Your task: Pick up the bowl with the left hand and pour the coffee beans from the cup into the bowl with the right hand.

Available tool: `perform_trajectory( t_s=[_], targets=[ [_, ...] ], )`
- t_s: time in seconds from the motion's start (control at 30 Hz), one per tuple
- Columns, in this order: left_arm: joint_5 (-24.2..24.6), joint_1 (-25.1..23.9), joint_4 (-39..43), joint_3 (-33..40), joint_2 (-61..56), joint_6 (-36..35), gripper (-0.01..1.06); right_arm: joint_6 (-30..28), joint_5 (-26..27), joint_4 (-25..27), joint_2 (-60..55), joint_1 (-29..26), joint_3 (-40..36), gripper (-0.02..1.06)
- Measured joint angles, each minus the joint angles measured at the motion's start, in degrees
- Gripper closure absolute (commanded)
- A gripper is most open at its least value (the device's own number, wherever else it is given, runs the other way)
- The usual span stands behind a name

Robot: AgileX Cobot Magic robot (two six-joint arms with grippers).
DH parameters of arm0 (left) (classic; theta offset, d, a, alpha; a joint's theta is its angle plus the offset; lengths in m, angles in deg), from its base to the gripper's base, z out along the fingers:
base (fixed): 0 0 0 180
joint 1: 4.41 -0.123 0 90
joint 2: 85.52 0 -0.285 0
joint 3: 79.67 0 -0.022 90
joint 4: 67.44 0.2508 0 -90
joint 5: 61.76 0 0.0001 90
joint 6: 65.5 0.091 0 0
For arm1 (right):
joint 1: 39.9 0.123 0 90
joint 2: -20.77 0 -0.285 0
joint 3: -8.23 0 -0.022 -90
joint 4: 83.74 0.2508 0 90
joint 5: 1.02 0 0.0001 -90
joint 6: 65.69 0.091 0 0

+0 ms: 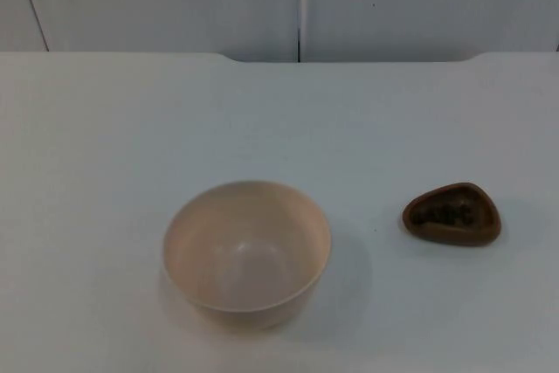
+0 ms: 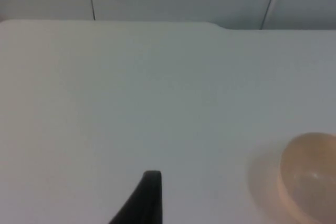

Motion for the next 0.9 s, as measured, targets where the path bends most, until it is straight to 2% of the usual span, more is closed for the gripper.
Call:
perform_trajectory(
  t_s=[0.3, 0.53, 0.77, 0.9],
  targets=[
    [-6.05, 0.00, -3.32, -4.62, 10.06, 0.00, 0.06, 0.00, 0.00, 0.00, 0.00, 0.00, 0.00, -0.01],
    [-6.44, 0.00, -6.42, -8.86, 15.61, 0.16, 0.06, 0.00, 0.00, 0.00, 0.00, 0.00, 0.00, -0.01],
    [-6.92, 0.00, -8.04, -13.25, 19.96, 3.23, 0.06, 0.31, 0.00, -0.10, 0.00, 0.00, 0.00, -0.01],
    [-9.44, 0.00, -9.95, -13.51, 20.61, 3.43, 0.06, 0.31, 0.00, -0.10, 0.00, 0.00, 0.00, -0.01]
  ],
)
